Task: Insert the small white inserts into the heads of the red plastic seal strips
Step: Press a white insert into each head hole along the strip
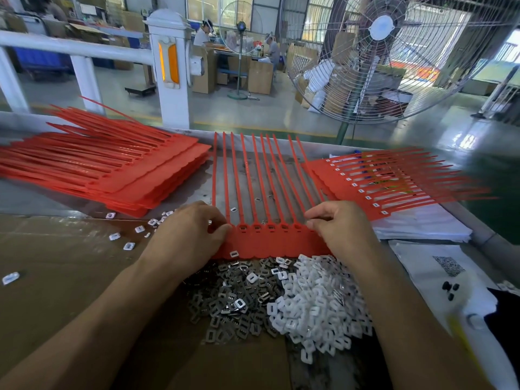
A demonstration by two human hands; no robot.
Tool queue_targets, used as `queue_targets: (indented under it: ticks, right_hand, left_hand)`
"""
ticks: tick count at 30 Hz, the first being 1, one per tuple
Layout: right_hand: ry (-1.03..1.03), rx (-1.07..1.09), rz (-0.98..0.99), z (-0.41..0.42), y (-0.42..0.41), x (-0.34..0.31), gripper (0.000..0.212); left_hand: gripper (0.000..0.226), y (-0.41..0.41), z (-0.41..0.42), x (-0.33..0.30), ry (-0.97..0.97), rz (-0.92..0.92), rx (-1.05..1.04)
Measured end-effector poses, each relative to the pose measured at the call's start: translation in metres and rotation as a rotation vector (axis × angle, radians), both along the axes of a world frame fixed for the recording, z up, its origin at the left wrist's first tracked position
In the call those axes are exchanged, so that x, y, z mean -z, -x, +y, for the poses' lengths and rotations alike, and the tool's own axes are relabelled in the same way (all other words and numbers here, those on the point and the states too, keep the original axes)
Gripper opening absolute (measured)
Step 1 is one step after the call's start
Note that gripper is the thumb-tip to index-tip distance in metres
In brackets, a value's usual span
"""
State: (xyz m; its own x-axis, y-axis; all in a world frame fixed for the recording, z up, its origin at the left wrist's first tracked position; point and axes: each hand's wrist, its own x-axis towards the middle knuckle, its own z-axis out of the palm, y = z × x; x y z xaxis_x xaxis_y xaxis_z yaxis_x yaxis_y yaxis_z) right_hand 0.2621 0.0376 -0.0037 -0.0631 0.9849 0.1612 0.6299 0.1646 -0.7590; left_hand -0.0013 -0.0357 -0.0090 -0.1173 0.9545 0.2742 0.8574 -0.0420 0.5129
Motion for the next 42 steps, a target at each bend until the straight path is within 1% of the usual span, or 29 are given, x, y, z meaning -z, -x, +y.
queue_targets:
  ticks: [17,22,26,30,36,40,42]
  right_hand:
    - [-0.051,-0.058,-0.187,0.005,0.011,0.007,0.011]
    - [-0.048,-0.061,-0.208,0.003,0.012,0.007,0.016]
    - [-0.032,-0.043,-0.142,0.0,0.007,0.006,0.018]
    - [-0.067,-0.021,-0.201,-0.002,0.004,0.0,0.022]
    - [-0.022,-0.058,-0.31,-0.006,0.006,-0.004,0.027]
    - [-0.067,-0.062,-0.246,-0.01,0.009,-0.008,0.023]
    - [-0.118,-0.133,-0.174,-0.015,0.014,-0.01,0.018]
  left_hand:
    - [0.018,0.0,0.001,-0.001,0.013,-0.005,-0.008]
    - [0.016,-0.002,-0.001,-0.003,0.004,-0.013,-0.017]
    - [0.017,-0.002,-0.003,-0.004,0.014,-0.006,-0.014]
    - [0.018,-0.003,-0.003,-0.006,0.026,-0.002,-0.013]
    - [0.018,-0.003,-0.004,-0.007,0.039,-0.002,-0.009]
    - [0.018,-0.003,-0.003,-0.007,0.041,-0.004,-0.01]
    - [0.018,-0.003,-0.003,-0.007,0.038,-0.006,-0.011]
